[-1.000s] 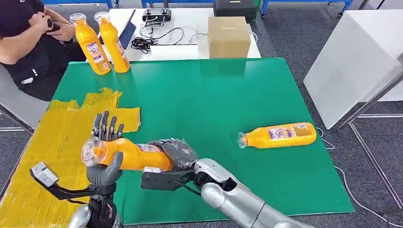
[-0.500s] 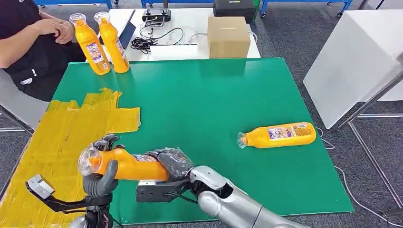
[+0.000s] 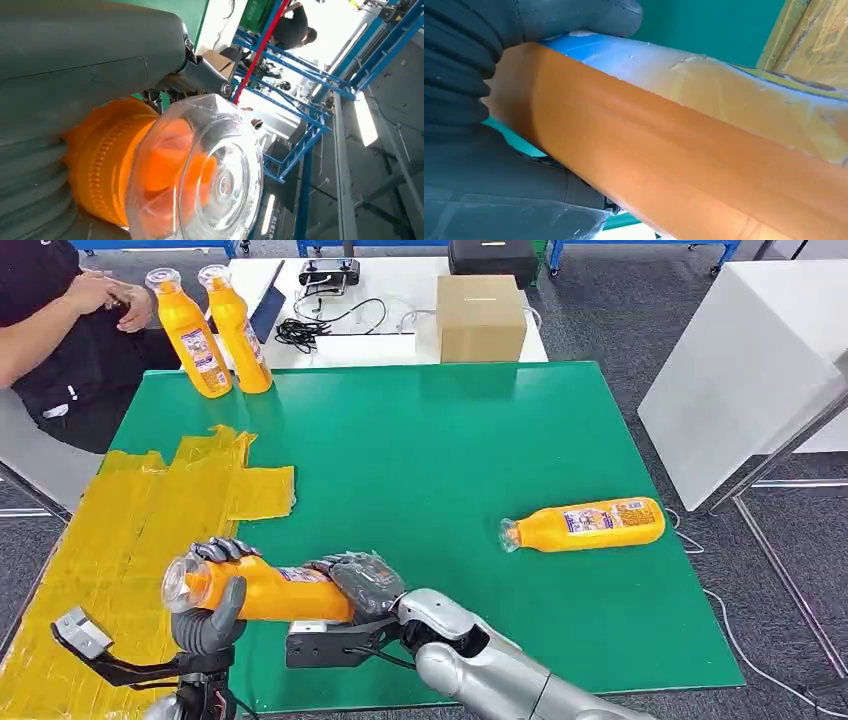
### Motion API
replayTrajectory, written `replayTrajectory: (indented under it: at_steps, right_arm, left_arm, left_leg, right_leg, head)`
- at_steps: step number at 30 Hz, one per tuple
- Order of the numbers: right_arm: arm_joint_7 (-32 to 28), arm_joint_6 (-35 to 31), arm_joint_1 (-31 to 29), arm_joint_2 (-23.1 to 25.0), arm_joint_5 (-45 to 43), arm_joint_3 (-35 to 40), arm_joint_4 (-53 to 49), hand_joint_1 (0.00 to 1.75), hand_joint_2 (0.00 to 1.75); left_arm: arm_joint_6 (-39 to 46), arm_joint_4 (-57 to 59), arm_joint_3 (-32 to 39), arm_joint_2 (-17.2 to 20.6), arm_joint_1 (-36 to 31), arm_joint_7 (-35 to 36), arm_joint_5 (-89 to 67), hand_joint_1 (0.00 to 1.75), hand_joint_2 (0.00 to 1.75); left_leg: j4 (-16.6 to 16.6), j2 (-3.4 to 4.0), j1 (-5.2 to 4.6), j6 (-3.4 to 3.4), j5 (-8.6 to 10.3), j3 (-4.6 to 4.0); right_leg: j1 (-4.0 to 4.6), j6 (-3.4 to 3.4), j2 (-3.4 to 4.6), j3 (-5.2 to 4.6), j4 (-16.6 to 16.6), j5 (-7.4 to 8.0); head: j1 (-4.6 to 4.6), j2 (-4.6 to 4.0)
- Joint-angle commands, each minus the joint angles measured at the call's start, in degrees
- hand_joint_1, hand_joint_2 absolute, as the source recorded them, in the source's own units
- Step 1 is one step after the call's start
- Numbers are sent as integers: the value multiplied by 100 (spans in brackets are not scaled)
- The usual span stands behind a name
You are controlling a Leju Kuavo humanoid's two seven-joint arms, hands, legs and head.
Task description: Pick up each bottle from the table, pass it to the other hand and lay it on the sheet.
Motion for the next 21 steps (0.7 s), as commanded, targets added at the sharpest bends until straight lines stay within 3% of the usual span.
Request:
replayTrajectory:
  at_steps: [1, 15, 16, 17, 18, 21]
  right_arm:
    - [-84, 59, -85, -86, 36, 550, 194, 175, 175]
    - [-22, 22, -87, -177, 61, 502, 128, 175, 175]
    - [-47, -178, -29, -232, 148, 431, 15, 7, 175]
    - [-101, -303, 119, -322, 87, 240, -209, 0, 175]
    - [-132, -409, 203, -440, 133, 120, -435, 0, 0]
    - [-173, -543, 524, -747, 220, -341, -1065, 0, 0]
  left_arm:
    - [-7, 294, -55, -73, -378, 29, 12, 175, 175]
    - [-79, 365, -17, -66, -430, 27, 24, 175, 175]
    - [-71, 346, 10, -69, -409, 1, 19, 175, 175]
    - [-66, 326, 45, -52, -381, -21, 8, 175, 175]
    - [-64, 308, 78, -33, -365, -47, -28, 175, 175]
    - [-97, 187, 224, -16, -315, -93, -113, 175, 175]
  left_leg:
    - [-6, -9, 3, -5, -5, 19]
    - [-5, -10, 2, -3, -2, 12]
    - [-5, -11, 2, -3, 0, 10]
    - [-7, -14, 4, -4, -4, 19]
    - [-7, -15, 5, -5, -6, 25]
    - [-4, -22, 3, -2, -1, 8]
  right_leg:
    - [3, 1, -12, 25, -10, -7]
    - [2, 1, -12, 17, -8, -4]
    - [1, 1, -13, 14, -8, -4]
    - [4, 2, -17, 26, -12, -7]
    - [5, 2, -19, 35, -14, -9]
    - [2, 3, -24, 17, -9, -7]
  head:
    - [0, 0]
    - [0, 0]
    - [0, 0]
    - [0, 0]
    - [0, 0]
    - [4, 0]
